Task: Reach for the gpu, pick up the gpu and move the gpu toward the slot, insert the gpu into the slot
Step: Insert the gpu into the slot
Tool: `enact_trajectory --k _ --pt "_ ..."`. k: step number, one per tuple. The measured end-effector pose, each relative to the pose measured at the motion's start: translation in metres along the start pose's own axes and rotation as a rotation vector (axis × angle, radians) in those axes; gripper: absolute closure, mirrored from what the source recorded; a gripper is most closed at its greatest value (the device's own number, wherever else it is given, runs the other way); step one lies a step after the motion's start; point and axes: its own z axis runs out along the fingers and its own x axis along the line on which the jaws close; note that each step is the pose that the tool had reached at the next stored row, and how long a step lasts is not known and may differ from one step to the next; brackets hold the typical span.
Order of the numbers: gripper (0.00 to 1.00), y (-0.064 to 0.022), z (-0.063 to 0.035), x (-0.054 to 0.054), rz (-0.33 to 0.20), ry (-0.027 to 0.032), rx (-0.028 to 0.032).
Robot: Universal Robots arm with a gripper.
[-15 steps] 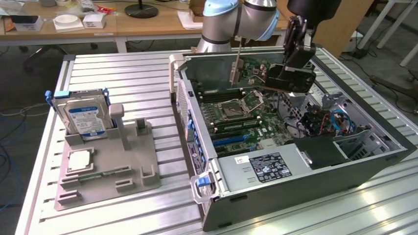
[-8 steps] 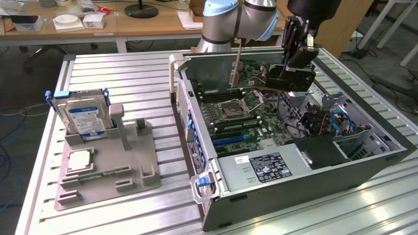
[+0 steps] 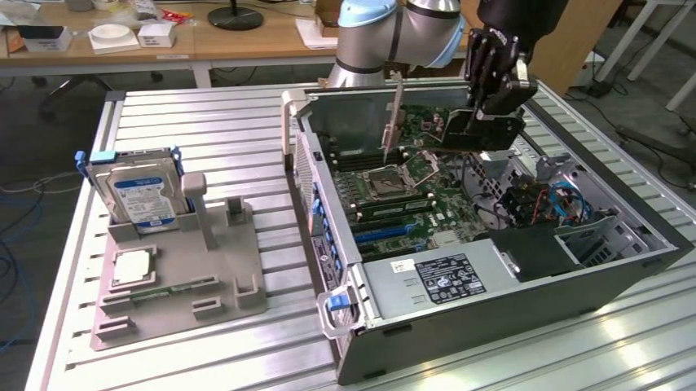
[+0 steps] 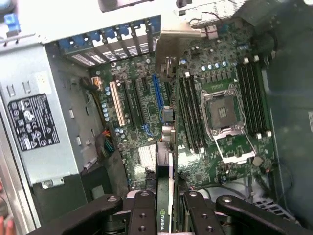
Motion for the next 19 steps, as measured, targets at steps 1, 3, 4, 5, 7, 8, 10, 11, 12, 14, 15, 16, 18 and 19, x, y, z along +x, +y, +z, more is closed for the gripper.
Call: enact_trajectory --k 1,3,4,5,7,8,10,11,12,14,15,16,18,19 --pt "0.74 0.0001 0.0005 0.0 -0.018 -0.0006 0.0" --pt "0.74 0.0001 0.0014 0.0 -0.052 -0.0015 -0.0001" --pt "0.74 0.0001 0.002 0.0 -0.062 -0.0019 -0.0001" --pt "0.74 0.0002 0.0031 0.0 -0.066 -0.0021 -0.0001" --pt "0.74 0.0003 0.0065 0.0 -0.068 -0.0021 -0.0001" --pt "0.74 0.0003 0.0083 0.0 -0.069 -0.0022 -0.0001" --pt "0.74 0.0006 0.0119 0.0 -0.074 -0.0022 -0.0001" --pt "0.74 0.0007 0.0138 0.0 -0.075 -0.0024 -0.0001" --pt "0.74 0.0007 0.0156 0.0 -0.079 -0.0024 -0.0001" --pt "0.74 0.0009 0.0187 0.0 -0.106 -0.0033 -0.0001" --pt "0.74 0.001 0.0202 0.0 -0.121 -0.0039 -0.0001" --pt "0.74 0.0011 0.0214 0.0 -0.139 -0.0041 -0.0007" --pt "0.74 0.0012 0.0244 0.0 -0.16 -0.005 -0.0017" --pt "0.74 0.0012 0.026 0.0 -0.165 -0.0051 -0.0025"
